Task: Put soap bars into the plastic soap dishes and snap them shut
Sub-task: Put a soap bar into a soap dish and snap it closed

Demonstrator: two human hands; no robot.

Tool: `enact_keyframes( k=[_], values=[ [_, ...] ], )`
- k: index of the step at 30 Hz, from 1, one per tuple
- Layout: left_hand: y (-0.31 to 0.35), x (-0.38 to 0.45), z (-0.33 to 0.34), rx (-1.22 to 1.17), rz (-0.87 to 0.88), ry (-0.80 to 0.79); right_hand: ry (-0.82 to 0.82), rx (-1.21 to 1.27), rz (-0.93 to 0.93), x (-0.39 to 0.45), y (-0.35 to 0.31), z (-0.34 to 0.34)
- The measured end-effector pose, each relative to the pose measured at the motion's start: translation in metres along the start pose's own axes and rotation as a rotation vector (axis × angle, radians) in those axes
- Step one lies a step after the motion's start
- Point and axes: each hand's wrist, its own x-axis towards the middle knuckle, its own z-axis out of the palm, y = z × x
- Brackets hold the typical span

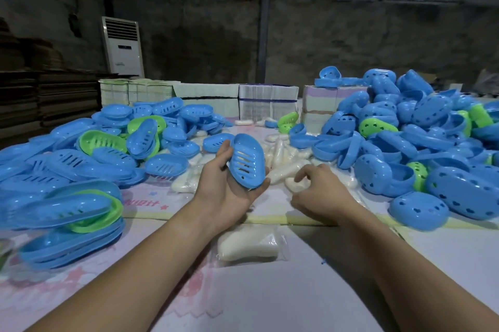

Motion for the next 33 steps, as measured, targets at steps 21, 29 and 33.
enact_keyframes(
  k=[21, 29, 33],
  values=[
    [-0.013, 0.000, -0.008, 0.266, 0.083, -0.106, 0.084, 1.188, -0.116, -0.016, -0.031, -0.005],
    [-0.024, 0.000, -0.011, 0.468, 0.082, -0.262, 0.108, 1.274, -0.188, -0.023, -0.036, -0.001],
    [-0.024, 0.000, -0.010, 0.473, 0.114, -0.242, 0.136, 1.067, -0.309, -0.027, -0.036, 0.000]
  ],
)
